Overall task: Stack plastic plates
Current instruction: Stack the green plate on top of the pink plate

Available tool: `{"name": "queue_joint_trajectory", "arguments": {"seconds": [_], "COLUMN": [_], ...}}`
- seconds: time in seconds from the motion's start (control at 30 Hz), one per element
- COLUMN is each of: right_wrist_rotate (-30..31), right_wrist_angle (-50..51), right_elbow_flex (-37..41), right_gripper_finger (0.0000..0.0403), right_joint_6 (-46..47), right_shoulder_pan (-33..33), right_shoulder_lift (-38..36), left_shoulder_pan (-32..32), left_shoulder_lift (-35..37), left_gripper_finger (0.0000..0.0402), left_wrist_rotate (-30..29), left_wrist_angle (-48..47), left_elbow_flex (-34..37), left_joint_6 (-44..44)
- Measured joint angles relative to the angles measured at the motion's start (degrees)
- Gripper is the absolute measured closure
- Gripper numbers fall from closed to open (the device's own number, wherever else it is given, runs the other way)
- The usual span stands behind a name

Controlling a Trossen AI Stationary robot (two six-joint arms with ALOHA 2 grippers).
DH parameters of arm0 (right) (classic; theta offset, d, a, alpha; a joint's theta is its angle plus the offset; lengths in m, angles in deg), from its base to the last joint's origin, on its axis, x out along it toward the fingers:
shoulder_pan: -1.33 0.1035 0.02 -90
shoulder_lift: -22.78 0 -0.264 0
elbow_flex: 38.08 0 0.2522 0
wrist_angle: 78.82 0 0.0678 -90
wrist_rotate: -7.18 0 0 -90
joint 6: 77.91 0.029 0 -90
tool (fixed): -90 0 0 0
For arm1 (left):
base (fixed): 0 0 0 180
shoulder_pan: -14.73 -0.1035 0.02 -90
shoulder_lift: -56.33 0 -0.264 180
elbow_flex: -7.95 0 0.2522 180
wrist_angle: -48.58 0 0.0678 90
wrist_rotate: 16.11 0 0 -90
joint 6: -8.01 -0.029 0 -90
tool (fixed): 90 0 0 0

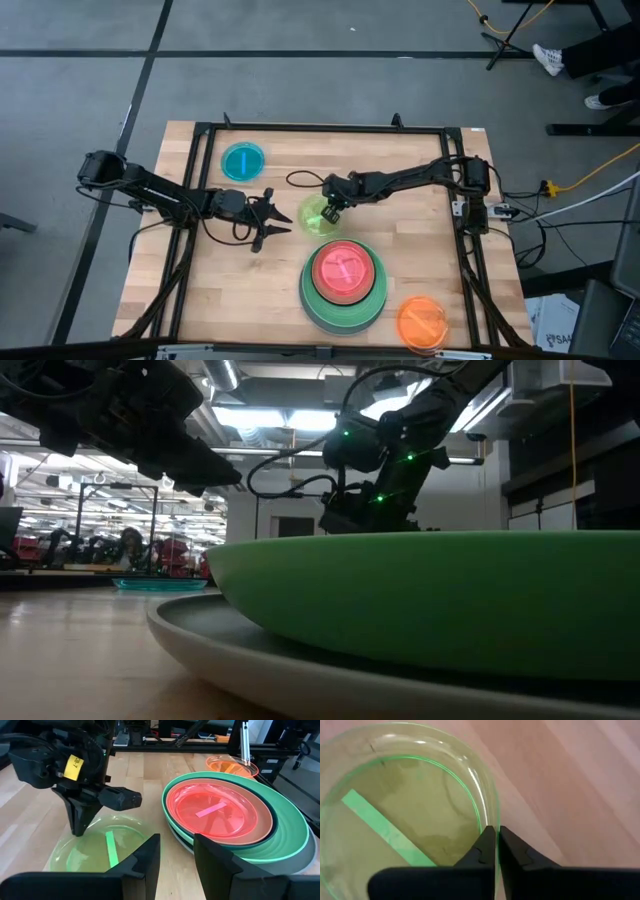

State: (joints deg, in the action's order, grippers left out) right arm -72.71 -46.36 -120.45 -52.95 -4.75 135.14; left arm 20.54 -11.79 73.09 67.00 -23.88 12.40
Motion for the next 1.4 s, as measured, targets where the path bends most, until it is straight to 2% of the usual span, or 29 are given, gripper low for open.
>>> {"name": "queue_joint_trajectory", "arguments": {"seconds": [0.37, 0.63, 0.97, 1.4], "right_wrist_rotate": [3.4, 4.4, 4.3, 0.0], "right_wrist_angle": [-5.6, -5.2, -4.6, 4.1], "right_elbow_flex": [0.0, 0.0, 0.0, -0.1], "right_gripper_finger": [0.0399, 0.0402, 0.0402, 0.0402], "right_joint_6": [-1.5, -1.5, -2.5, -2.7], "right_shoulder_pan": [-0.4, -0.3, -0.3, 0.9], "right_shoulder_lift": [0.0, -1.5, -8.7, -19.3], "left_shoulder_pan": [0.0, 0.0, 0.0, 0.0], "left_shoulder_lift": [0.0, 0.0, 0.0, 0.0], "left_gripper_finger": [0.0290, 0.0290, 0.0290, 0.0290], "left_wrist_rotate": [0.0, 0.0, 0.0, 0.0], "left_wrist_angle": [0.0, 0.1, 0.8, 0.8], "left_elbow_flex": [0.0, 0.0, -0.1, -0.1], "left_joint_6": [0.0, 0.0, 0.0, 0.0]}}
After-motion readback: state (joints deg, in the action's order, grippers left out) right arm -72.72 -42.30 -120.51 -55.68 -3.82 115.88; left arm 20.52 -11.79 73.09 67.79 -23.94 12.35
